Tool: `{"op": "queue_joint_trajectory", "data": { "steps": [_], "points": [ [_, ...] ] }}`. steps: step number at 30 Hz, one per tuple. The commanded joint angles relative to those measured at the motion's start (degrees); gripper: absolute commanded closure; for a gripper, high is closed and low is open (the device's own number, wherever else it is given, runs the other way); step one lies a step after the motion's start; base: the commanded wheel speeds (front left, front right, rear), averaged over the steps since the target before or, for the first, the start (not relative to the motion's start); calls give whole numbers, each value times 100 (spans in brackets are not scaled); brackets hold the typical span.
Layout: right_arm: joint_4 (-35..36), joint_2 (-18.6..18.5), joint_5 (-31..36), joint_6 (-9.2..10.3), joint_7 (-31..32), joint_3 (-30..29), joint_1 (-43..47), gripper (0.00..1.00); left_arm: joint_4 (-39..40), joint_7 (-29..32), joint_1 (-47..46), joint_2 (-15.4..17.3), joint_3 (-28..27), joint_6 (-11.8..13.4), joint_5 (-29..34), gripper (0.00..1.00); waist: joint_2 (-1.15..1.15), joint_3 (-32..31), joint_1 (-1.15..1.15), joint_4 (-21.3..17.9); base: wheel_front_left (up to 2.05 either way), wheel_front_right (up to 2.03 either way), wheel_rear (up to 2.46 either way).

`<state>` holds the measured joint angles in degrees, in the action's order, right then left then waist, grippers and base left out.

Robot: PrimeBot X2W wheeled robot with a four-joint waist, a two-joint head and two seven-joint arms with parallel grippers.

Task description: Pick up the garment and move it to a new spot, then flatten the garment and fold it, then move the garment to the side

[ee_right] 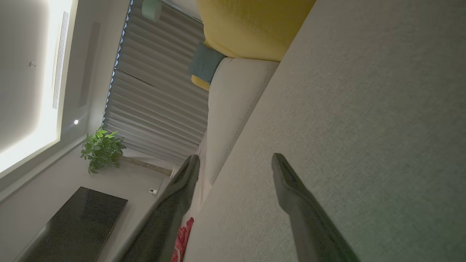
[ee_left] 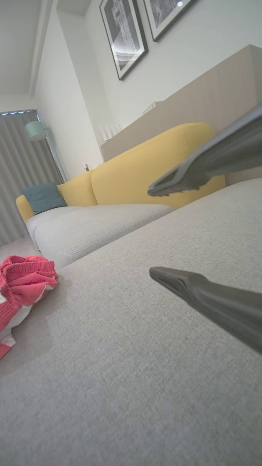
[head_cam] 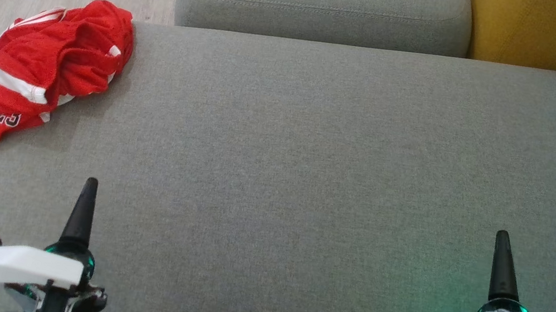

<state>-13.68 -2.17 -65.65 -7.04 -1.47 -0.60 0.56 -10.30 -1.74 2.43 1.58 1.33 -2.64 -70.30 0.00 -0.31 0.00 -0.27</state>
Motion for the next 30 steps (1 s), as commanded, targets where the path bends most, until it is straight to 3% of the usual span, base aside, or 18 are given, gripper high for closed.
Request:
{"op": "queue_joint_trajectory", "data": {
  "steps": [1, 30],
  "points": [
    [263, -38, 242, -18, -85, 104, -212, 0, 285, -69, -90, 72, -7, 23, 299, 0, 0, -1, 0, 0, 0, 0, 0],
    [288, -51, 2805, -29, -575, 780, -299, 0, 587, -554, 113, 95, 320, 305, 3207, 0, 0, -92, 0, -13, 0, 0, 0]
  ]
}}
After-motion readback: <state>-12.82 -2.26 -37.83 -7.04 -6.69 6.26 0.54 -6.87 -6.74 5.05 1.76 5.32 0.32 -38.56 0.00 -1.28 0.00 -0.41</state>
